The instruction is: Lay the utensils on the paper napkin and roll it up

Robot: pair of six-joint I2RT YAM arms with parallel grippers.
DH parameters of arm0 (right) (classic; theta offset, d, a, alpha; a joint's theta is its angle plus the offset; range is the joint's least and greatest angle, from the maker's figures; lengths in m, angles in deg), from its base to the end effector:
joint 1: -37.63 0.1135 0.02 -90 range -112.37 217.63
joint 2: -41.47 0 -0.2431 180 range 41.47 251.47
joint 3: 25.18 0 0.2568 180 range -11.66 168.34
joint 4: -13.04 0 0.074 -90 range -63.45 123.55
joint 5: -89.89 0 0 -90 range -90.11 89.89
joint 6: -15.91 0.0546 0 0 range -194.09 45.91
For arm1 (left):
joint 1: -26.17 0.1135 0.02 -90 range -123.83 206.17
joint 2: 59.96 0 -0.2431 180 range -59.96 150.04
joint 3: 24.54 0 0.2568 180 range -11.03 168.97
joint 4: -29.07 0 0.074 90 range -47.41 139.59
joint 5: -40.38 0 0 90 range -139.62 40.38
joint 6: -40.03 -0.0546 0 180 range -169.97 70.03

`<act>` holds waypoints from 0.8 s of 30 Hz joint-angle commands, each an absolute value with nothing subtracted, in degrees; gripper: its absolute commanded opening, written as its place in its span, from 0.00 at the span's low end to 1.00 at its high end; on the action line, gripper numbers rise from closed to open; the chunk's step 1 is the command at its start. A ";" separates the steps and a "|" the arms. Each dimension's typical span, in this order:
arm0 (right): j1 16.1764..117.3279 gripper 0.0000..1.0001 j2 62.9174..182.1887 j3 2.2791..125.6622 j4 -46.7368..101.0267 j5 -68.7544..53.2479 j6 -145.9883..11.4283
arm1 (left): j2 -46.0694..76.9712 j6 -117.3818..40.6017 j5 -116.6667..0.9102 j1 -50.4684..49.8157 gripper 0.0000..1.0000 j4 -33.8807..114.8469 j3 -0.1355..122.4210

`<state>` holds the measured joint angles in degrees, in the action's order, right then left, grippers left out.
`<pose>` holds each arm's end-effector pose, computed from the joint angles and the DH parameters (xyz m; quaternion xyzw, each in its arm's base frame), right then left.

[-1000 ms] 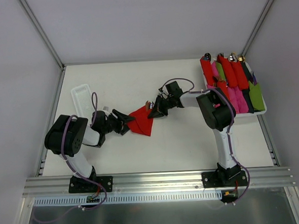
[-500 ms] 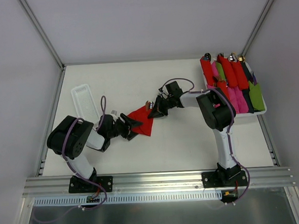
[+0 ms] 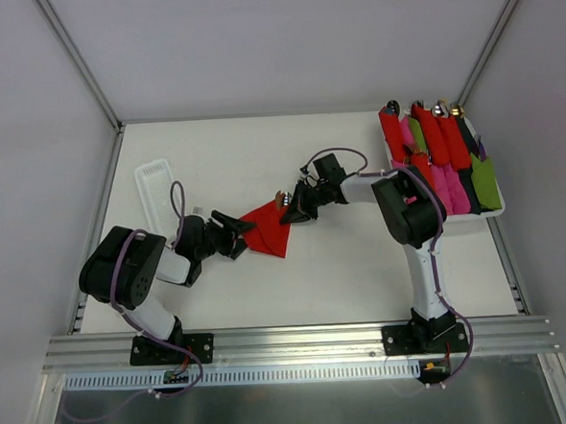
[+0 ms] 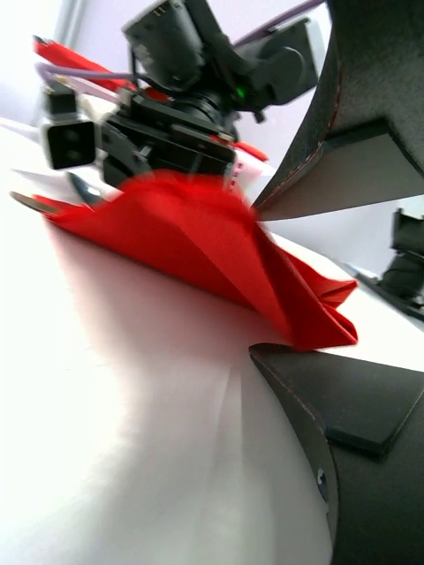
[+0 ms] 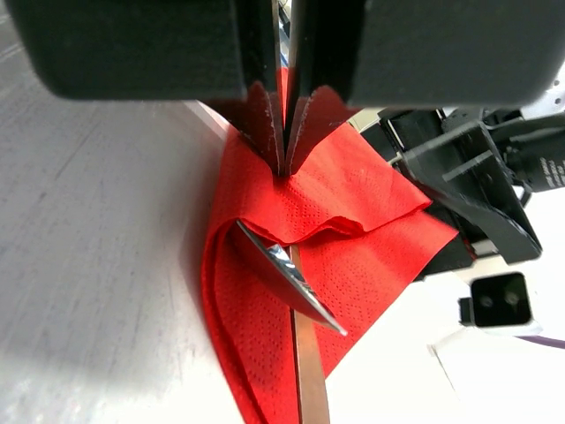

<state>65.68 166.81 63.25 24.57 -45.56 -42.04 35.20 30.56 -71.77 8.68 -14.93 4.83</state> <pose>0.3704 0.2415 0.0735 -0.1069 0.8666 0.4765 0.1024 0.2445 -0.0986 0.0752 -0.3330 0.7490 -0.5197 0.2409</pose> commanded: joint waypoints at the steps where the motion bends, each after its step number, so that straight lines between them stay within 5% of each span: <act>1: 66.28 0.05 167.95 63.83 28.57 -42.39 -43.95 | 32.95 26.06 -68.86 10.79 0.59 -9.54 6.37; 14: 66.19 0.04 168.03 64.01 29.18 -42.39 -44.30 | 33.04 24.56 -71.15 11.49 0.56 -9.71 9.10; 24: 66.45 0.04 167.95 64.54 30.41 -41.77 -45.44 | 31.45 21.75 -70.45 11.58 0.43 -6.99 11.64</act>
